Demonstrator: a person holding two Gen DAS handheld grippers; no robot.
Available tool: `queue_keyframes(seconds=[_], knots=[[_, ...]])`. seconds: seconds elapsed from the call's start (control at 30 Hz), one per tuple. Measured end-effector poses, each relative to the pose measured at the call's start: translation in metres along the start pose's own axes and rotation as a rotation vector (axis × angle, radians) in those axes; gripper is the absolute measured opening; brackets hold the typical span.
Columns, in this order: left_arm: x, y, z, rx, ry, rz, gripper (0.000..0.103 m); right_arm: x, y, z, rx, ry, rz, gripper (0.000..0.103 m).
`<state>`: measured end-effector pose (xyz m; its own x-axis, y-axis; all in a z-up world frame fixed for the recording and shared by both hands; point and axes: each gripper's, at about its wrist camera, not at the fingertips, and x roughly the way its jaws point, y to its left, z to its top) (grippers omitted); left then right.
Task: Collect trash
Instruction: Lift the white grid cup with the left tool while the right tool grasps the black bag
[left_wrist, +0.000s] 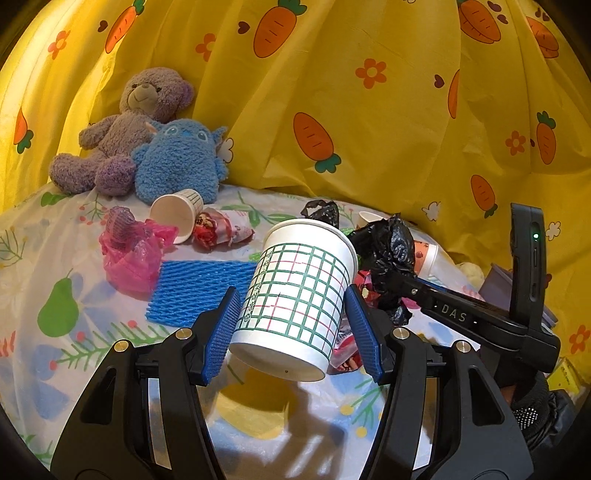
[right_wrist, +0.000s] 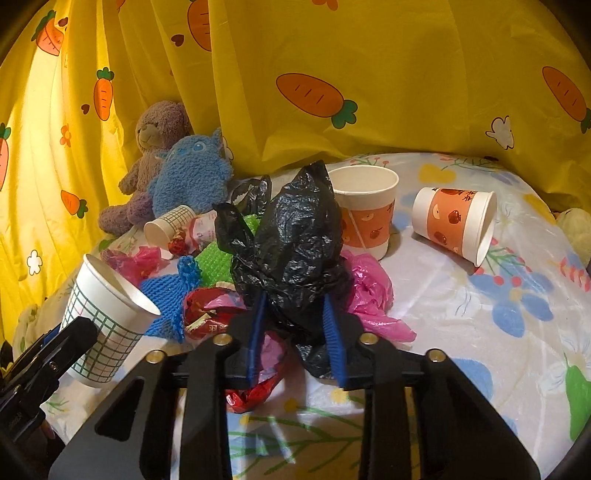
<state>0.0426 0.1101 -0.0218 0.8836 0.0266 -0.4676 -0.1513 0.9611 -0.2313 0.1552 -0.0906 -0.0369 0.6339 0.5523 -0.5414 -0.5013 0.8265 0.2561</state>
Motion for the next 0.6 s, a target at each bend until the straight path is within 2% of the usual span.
queue_keyframes(seconds=[0.17,0.3,0.6], knots=[[0.001,-0.001,-0.001,-0.002,0.001,-0.011,0.058,-0.039,-0.008,-0.005,0.000,-0.101,-0.016,0.017],[-0.001,-0.008,-0.001,0.006,-0.003,-0.026,0.058,-0.065,-0.018,-0.010,0.022,-0.143,-0.020,0.017],[-0.011,-0.046,-0.001,0.066,-0.015,-0.096,0.058,-0.110,-0.030,-0.023,0.055,-0.183,-0.022,0.017]])
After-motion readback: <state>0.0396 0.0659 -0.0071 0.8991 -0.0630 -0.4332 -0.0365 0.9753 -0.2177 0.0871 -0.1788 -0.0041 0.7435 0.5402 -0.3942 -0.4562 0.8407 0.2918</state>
